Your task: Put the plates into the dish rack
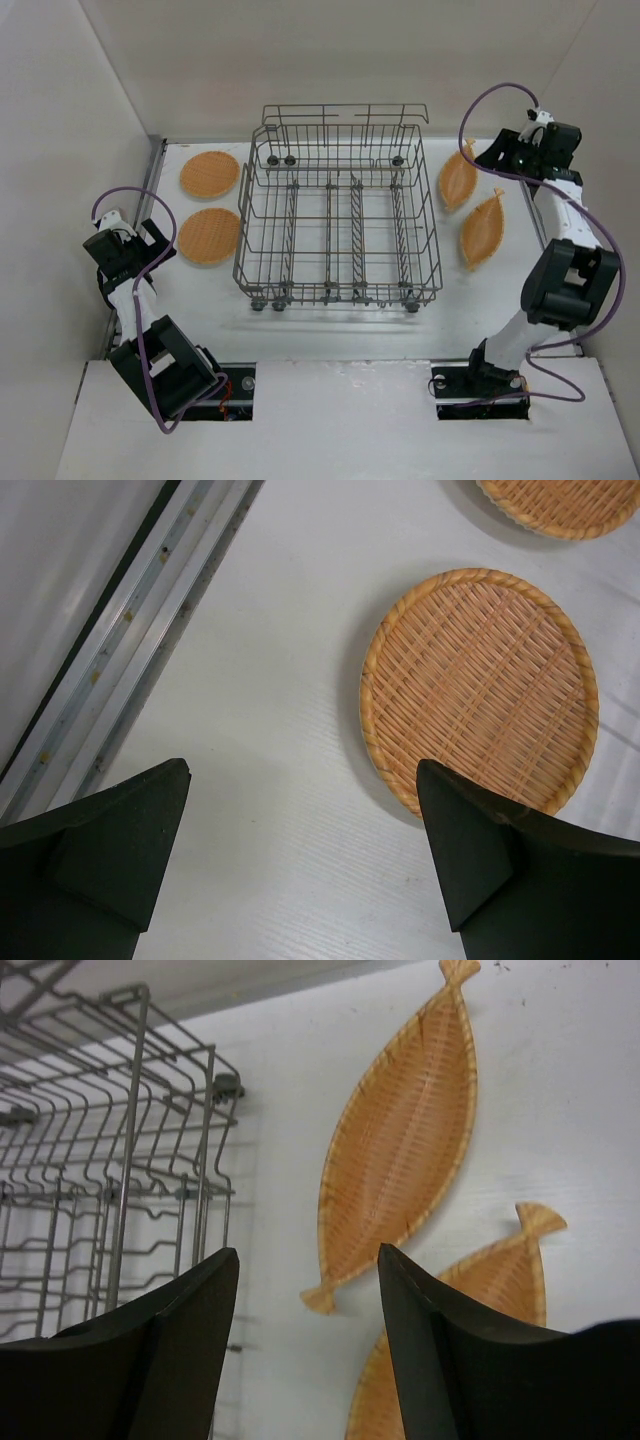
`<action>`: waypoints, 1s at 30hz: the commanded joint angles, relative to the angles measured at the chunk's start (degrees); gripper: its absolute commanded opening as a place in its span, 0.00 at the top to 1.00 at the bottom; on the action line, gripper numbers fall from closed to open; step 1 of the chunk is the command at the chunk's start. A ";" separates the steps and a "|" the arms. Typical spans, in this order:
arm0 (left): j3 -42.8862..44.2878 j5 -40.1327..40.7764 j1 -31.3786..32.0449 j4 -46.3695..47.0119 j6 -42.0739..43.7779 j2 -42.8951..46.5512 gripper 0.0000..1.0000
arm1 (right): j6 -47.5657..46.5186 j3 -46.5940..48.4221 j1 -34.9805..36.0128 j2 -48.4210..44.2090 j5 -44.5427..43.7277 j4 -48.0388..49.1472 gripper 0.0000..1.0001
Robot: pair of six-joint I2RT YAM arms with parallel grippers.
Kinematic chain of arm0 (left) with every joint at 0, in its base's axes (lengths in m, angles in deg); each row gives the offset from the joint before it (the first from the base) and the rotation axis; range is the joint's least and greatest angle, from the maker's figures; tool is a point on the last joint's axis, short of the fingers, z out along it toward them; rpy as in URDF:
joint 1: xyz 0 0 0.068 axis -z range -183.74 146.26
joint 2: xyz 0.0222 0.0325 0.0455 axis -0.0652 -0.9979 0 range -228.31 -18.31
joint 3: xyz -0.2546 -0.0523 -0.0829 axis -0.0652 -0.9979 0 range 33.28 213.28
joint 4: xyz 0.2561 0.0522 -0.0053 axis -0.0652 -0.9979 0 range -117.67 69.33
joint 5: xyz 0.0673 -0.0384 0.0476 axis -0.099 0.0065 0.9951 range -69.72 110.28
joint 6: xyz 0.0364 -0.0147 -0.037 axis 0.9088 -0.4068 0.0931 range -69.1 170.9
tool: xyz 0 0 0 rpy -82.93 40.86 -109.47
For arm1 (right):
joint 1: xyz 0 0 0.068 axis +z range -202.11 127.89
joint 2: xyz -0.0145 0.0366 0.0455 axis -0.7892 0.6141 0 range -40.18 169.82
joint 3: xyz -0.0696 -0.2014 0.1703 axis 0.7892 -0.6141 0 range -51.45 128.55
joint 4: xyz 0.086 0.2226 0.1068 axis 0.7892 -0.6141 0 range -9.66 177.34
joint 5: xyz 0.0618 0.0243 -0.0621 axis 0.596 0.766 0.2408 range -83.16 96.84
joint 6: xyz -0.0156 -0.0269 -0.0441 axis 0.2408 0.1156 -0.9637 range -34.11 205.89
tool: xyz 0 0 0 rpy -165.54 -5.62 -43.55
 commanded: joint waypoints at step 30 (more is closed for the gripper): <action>2.57 -0.58 0.27 0.00 0.93 0.19 0.00 | -0.96 27.05 -1.91 32.03 -4.48 -13.62 0.50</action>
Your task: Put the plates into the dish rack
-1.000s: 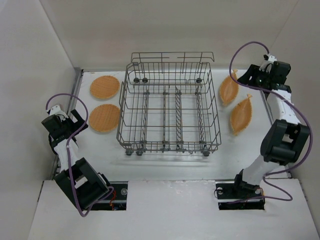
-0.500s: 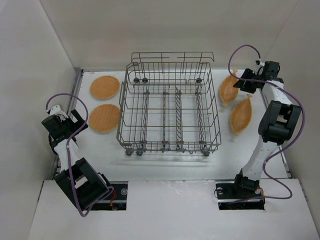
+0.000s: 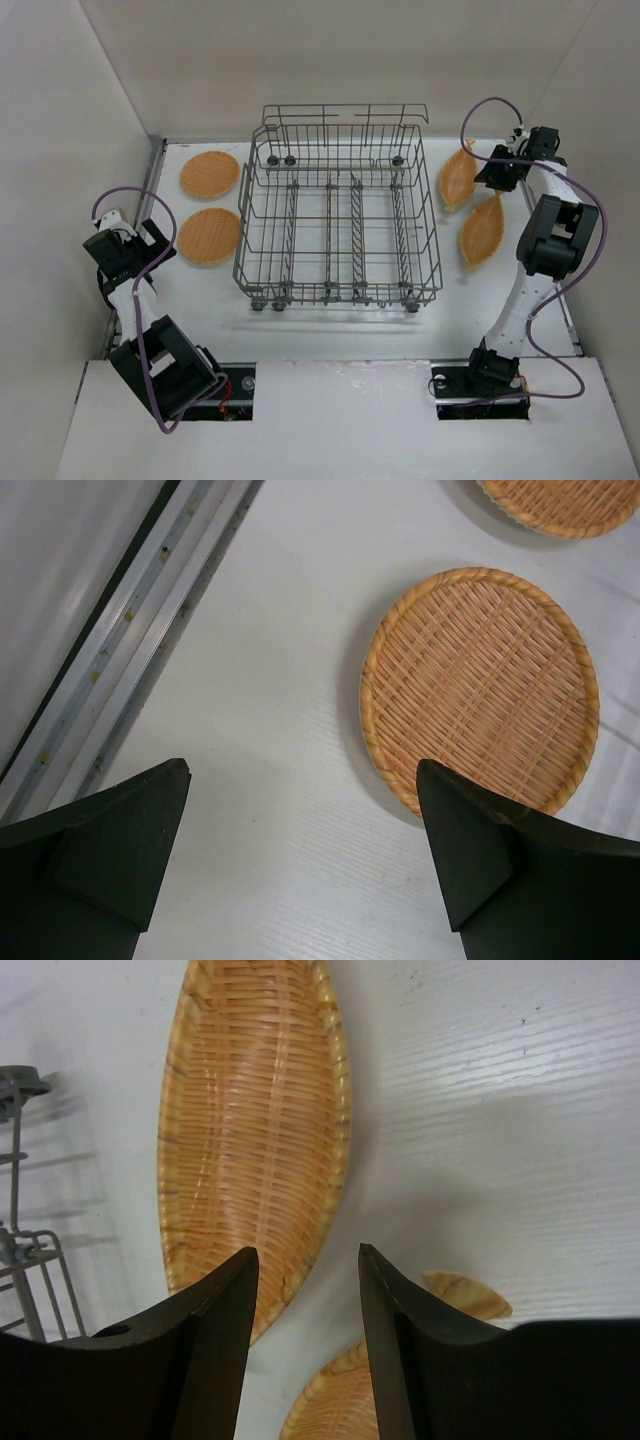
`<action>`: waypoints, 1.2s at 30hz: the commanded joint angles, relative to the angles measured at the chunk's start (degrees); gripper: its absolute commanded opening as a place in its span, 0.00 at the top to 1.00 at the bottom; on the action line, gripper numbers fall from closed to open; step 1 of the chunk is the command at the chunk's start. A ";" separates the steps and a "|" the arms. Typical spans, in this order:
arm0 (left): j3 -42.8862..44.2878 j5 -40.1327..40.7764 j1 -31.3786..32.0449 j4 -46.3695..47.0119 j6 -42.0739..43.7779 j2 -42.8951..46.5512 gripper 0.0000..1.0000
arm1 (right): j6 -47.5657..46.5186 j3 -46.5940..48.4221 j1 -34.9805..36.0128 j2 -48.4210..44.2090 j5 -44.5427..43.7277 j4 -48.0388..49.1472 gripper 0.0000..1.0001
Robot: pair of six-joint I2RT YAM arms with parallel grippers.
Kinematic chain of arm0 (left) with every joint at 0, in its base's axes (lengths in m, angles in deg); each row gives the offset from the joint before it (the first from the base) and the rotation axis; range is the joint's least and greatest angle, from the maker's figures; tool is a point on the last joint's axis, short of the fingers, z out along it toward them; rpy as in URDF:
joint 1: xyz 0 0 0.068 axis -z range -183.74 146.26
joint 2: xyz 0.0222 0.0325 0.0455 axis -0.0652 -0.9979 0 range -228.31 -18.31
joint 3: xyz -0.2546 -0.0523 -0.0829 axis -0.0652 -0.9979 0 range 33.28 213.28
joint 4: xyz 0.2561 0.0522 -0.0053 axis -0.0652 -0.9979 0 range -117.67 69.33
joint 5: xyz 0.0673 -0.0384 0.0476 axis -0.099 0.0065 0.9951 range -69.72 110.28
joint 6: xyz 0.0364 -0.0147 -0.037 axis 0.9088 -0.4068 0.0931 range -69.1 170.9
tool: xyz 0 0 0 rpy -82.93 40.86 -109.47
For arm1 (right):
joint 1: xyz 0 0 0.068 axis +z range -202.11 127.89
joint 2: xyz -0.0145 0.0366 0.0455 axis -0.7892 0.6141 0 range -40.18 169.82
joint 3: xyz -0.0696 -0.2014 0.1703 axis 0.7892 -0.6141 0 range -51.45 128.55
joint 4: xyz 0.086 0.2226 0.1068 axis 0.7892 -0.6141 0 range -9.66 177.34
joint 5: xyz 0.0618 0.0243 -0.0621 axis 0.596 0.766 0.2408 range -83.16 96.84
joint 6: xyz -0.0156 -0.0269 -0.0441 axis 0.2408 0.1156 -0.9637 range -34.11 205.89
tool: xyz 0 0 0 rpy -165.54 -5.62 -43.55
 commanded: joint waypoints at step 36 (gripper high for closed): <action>4.16 -0.19 0.47 -1.47 0.98 -2.01 0.00 | 0.82 21.40 2.65 14.59 -1.77 -8.82 0.58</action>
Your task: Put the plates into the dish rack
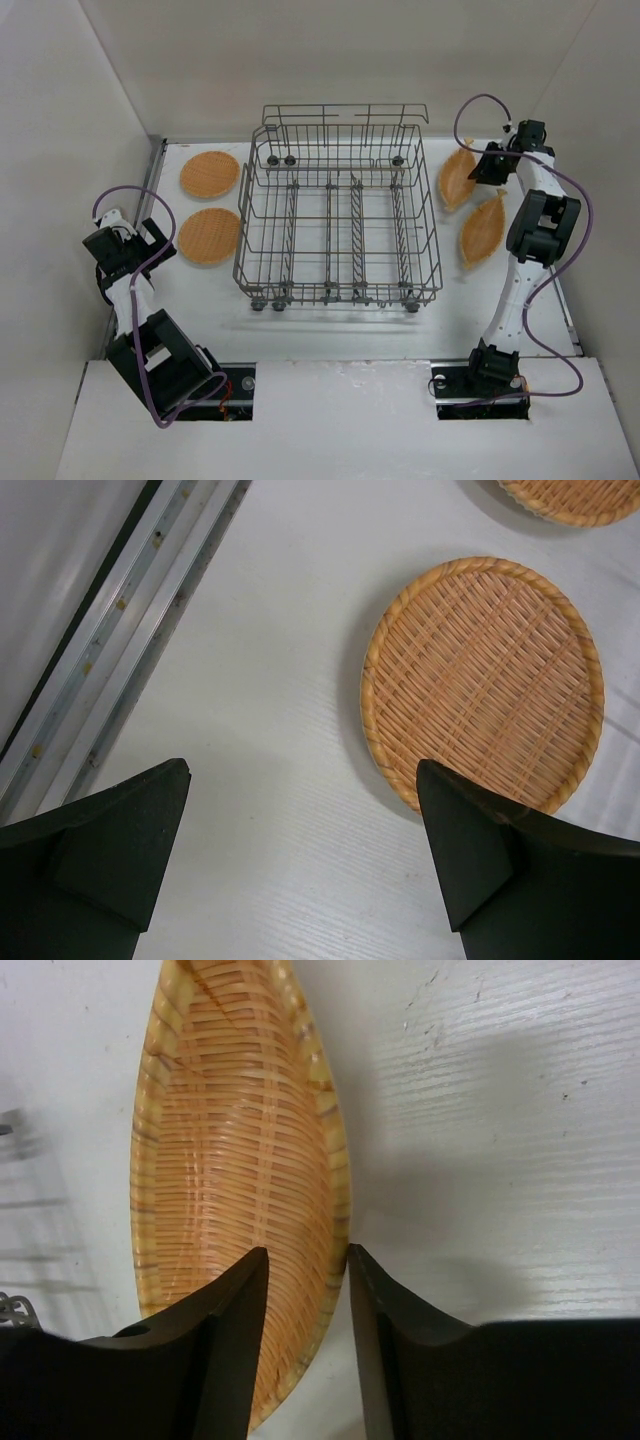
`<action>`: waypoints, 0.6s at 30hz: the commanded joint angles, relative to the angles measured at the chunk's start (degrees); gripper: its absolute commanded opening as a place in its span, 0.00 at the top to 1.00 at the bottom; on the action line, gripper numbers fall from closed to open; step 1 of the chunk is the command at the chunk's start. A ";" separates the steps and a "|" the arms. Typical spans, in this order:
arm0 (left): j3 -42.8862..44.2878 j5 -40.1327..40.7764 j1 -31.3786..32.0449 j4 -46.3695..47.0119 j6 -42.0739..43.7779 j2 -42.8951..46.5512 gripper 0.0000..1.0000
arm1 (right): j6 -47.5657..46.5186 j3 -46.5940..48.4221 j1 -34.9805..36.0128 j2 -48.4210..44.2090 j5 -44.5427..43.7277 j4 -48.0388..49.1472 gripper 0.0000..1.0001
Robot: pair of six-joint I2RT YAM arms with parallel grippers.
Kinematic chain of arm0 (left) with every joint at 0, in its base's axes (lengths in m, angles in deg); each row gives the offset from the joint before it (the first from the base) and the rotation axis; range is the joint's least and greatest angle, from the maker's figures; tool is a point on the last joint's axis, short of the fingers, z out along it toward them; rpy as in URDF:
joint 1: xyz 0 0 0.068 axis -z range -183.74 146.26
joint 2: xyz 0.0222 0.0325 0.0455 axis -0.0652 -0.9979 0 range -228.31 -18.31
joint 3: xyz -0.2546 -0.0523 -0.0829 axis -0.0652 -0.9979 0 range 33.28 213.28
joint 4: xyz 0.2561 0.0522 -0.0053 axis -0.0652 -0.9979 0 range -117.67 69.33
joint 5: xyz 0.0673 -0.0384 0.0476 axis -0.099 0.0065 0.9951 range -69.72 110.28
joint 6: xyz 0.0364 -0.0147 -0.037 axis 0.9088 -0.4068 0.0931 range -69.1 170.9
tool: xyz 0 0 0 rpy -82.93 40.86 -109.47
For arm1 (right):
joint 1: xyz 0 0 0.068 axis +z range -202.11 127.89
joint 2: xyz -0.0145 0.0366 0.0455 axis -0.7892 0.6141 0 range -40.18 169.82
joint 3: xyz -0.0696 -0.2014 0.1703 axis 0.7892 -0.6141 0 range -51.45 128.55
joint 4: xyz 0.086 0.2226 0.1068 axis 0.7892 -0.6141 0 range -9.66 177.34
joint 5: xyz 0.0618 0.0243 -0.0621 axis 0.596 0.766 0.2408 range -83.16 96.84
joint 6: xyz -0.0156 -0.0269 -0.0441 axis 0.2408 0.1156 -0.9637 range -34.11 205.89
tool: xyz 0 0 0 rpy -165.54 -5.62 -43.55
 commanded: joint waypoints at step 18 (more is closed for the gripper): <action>3.42 -0.14 0.53 -0.34 0.93 -1.05 0.00 | -0.13 4.22 1.50 1.40 -1.21 -1.55 0.67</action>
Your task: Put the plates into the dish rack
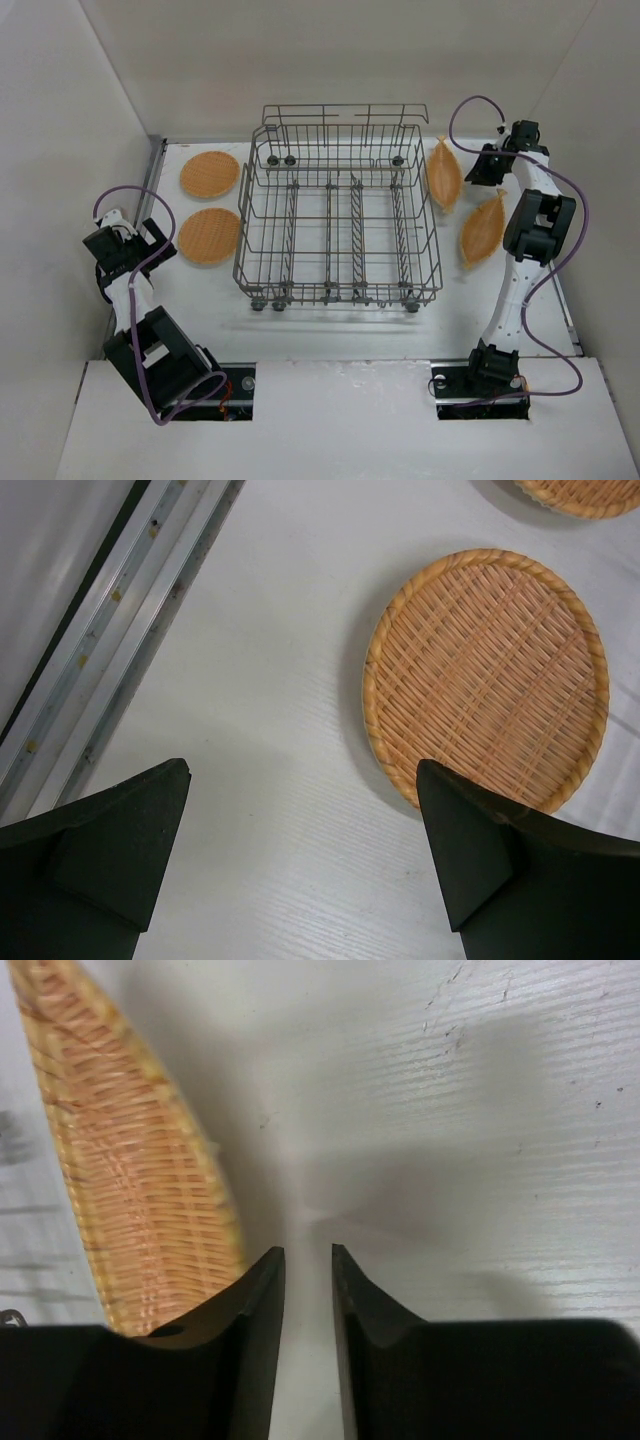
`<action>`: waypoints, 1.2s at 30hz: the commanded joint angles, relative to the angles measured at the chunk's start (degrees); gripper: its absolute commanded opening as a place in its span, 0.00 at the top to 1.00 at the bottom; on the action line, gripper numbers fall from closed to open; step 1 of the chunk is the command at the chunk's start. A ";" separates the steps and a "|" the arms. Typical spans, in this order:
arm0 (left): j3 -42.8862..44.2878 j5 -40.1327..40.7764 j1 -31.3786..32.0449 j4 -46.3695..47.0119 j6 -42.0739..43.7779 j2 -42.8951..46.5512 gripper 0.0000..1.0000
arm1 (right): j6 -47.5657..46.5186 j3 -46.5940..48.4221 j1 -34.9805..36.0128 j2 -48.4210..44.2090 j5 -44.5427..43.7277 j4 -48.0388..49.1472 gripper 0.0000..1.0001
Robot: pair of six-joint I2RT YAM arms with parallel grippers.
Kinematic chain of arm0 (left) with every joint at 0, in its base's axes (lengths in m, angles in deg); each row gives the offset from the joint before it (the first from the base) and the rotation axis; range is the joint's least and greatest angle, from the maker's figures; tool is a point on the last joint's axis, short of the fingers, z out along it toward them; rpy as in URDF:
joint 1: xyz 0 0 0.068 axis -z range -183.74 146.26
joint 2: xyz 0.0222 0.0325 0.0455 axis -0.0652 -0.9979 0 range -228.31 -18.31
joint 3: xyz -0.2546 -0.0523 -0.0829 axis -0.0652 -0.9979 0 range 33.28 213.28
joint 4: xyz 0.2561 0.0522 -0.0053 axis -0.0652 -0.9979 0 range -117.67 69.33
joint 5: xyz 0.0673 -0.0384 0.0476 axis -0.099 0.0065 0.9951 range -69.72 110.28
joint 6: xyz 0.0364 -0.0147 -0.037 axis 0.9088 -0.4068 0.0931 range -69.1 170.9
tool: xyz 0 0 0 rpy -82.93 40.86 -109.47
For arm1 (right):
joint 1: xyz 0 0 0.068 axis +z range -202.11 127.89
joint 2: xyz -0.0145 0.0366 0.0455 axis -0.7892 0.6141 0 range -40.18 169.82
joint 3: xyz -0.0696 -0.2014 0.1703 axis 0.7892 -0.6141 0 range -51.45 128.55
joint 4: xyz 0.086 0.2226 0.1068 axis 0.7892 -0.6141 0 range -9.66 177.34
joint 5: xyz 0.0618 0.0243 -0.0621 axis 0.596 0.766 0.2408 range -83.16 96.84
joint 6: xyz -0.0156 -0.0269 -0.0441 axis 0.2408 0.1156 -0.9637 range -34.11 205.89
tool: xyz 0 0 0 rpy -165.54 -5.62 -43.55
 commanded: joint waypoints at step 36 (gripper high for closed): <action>3.57 -0.14 0.56 -0.32 1.20 -0.79 0.00 | -3.03 12.43 5.33 7.21 -1.17 -9.07 1.00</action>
